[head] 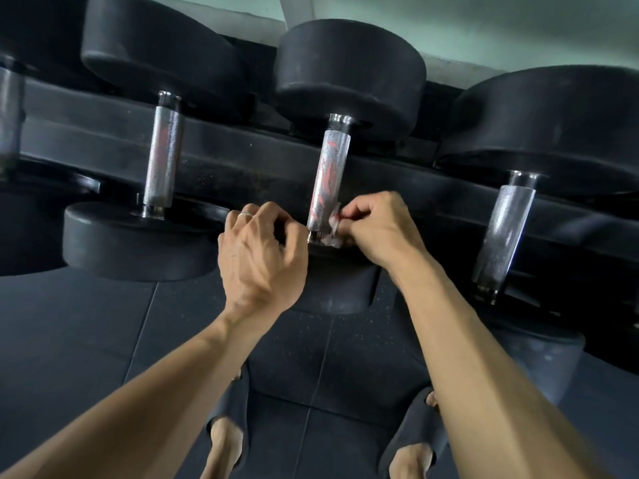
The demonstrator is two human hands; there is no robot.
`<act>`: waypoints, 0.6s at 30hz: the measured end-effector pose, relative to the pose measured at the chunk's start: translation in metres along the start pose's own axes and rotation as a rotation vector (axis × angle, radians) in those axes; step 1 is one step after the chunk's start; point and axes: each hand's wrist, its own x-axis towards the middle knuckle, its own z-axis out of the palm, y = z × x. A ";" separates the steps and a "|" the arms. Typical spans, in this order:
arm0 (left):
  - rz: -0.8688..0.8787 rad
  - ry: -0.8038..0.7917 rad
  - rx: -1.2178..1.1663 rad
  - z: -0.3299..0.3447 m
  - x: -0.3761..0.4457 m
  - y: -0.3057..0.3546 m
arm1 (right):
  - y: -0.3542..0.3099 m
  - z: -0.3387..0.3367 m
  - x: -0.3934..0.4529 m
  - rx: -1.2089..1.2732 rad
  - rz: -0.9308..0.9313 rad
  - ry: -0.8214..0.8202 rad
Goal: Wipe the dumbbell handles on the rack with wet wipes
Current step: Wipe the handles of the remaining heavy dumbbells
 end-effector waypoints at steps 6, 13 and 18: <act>-0.046 -0.010 -0.038 0.000 0.000 -0.001 | -0.009 0.001 -0.001 0.076 -0.018 0.063; -0.048 -0.016 -0.094 -0.001 -0.001 -0.001 | -0.022 0.001 0.028 0.411 -0.012 0.183; -0.063 -0.018 -0.119 -0.002 -0.001 0.001 | -0.015 0.002 0.025 0.733 0.066 0.060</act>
